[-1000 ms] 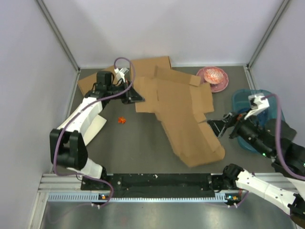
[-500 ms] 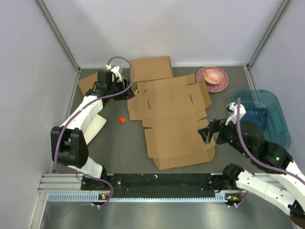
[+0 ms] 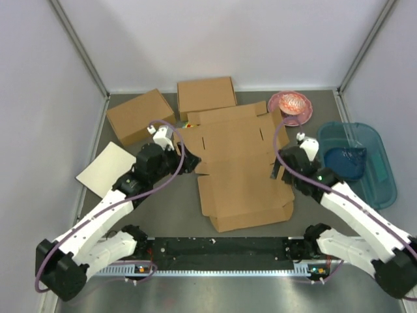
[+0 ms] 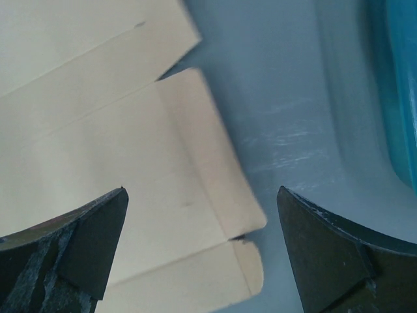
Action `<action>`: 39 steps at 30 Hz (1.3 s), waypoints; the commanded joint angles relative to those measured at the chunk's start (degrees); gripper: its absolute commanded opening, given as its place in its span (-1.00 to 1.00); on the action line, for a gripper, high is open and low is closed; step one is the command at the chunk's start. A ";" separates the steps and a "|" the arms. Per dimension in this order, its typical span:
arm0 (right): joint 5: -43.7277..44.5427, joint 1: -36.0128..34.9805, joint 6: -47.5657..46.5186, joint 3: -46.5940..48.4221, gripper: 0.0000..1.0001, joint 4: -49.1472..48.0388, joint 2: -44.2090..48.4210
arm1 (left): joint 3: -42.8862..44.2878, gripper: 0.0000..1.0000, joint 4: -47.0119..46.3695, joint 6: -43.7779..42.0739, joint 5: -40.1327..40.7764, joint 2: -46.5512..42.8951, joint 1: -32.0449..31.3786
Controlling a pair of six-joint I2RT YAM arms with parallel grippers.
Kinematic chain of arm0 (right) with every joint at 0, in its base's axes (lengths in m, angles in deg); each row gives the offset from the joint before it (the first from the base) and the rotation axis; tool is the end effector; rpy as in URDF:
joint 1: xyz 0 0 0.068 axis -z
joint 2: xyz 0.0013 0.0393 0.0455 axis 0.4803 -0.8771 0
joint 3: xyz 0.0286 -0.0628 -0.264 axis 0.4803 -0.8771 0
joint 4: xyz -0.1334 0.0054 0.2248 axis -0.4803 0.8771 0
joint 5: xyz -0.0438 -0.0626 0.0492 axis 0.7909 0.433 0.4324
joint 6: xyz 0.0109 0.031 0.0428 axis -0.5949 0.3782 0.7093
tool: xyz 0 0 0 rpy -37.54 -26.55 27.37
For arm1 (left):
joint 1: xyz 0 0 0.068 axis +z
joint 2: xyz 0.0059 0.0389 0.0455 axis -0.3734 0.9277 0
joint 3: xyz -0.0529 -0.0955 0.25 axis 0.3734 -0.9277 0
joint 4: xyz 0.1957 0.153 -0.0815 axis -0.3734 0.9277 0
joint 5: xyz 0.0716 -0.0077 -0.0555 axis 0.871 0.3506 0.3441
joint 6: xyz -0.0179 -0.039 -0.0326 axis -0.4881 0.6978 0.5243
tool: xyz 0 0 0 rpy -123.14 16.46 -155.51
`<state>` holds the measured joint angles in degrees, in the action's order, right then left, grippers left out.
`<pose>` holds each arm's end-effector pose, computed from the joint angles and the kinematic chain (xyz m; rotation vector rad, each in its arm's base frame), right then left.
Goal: Fold the paper box
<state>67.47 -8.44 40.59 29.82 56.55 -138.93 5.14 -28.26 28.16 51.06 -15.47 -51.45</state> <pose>0.1442 0.0873 0.2699 0.2567 2.2885 0.0422 0.1951 -0.1140 0.3004 0.0070 2.0218 -0.7918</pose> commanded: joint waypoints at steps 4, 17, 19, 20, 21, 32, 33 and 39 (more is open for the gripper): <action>-9.30 13.76 1.28 -0.79 0.98 -13.46 -13.42 | -12.16 0.22 -0.04 11.74 4.47 -16.59 -2.21; -20.99 14.82 0.22 -9.91 0.46 -24.80 -21.26 | -17.26 0.23 9.29 9.63 6.05 -31.02 -2.30; -22.91 14.82 -0.13 -11.15 0.25 -25.24 -20.56 | -18.50 0.23 8.41 9.46 5.35 -31.64 -2.30; -23.54 14.82 -0.22 -12.20 0.18 -25.33 -20.21 | -18.76 0.23 8.41 9.63 5.26 -31.82 -2.30; -24.33 14.65 -0.40 -12.74 0.12 -25.42 -19.60 | -19.20 0.23 8.23 9.81 5.26 -31.73 -2.30; -30.38 9.38 -0.22 -16.08 -1.00 -14.80 -1.87 | -15.96 0.22 10.60 8.05 5.78 -30.94 -2.30; -31.18 9.11 0.39 -15.99 -1.00 -12.17 -0.44 | -15.60 0.22 10.87 7.79 5.96 -30.85 -2.30; -36.71 7.01 4.43 -16.69 -1.00 -6.79 8.78 | -14.46 0.23 11.40 7.26 7.19 -30.59 -2.30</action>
<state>35.67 0.50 41.86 13.45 45.12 -134.98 -12.01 -16.15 36.57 57.27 -46.38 -53.54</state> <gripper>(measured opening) 0.009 0.613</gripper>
